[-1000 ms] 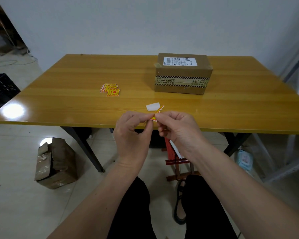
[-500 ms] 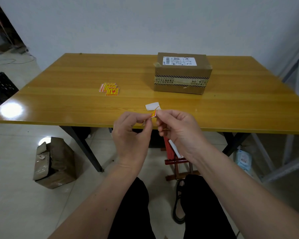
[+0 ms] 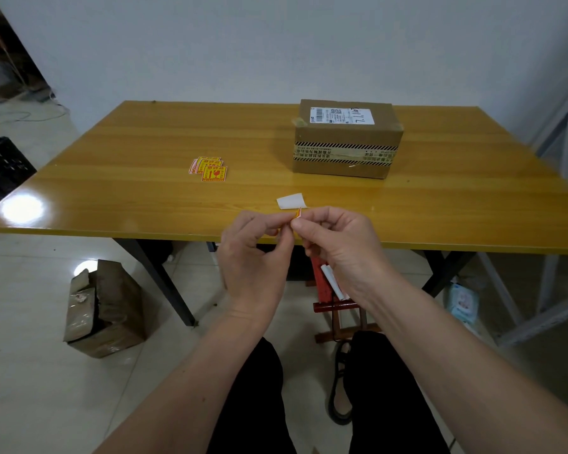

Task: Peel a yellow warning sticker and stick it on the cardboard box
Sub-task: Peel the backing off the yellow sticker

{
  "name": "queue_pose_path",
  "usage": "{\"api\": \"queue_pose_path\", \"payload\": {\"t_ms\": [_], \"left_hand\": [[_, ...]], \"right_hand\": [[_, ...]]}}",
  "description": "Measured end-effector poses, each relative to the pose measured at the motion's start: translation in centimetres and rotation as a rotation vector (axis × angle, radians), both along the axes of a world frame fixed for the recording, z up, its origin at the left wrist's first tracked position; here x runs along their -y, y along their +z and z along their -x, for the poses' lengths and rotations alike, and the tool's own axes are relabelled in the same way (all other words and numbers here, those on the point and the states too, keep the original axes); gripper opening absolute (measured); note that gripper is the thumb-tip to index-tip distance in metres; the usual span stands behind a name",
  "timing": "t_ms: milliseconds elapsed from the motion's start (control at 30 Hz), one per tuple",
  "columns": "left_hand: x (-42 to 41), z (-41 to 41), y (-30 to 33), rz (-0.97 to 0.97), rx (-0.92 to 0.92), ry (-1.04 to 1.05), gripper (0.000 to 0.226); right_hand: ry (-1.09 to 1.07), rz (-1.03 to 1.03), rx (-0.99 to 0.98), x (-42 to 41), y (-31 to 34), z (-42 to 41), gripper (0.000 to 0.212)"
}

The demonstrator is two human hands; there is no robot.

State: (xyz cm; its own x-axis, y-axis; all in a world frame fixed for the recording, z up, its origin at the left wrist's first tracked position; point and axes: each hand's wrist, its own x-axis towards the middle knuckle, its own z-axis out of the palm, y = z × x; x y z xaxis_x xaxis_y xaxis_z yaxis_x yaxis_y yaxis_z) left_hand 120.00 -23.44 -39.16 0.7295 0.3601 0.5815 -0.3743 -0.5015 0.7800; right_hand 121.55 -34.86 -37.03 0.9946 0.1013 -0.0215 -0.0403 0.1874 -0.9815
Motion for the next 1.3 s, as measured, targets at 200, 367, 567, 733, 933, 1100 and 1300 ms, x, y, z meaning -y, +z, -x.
{"api": "queue_pose_path", "payload": {"t_ms": [200, 367, 567, 733, 933, 1100, 1300], "left_hand": [[0.18, 0.13, 0.02, -0.002, -0.031, -0.013, 0.015], [0.12, 0.14, 0.12, 0.017, -0.054, -0.014, 0.015], [0.19, 0.24, 0.16, 0.017, -0.059, -0.015, 0.015], [0.19, 0.40, 0.28, 0.044, -0.077, -0.028, 0.016], [0.20, 0.52, 0.44, 0.061, -0.086, -0.042, 0.017], [0.15, 0.47, 0.42, 0.062, -0.090, -0.025, 0.015], [0.17, 0.51, 0.43, 0.082, -0.071, -0.042, 0.020]], "right_hand": [[-0.036, 0.020, 0.011, -0.10, -0.05, 0.16, 0.007], [-0.052, 0.071, 0.046, -0.21, 0.07, 0.27, 0.009], [-0.066, 0.075, 0.056, -0.26, 0.31, 0.48, 0.011], [-0.082, 0.066, 0.062, -0.34, 0.21, 0.54, 0.010], [-0.077, 0.075, 0.061, -0.43, 0.16, 0.46, 0.010], [-0.080, 0.071, 0.042, -0.49, 0.34, 0.45, 0.007], [-0.079, 0.054, 0.019, -0.48, 0.38, 0.40, 0.009]]}}
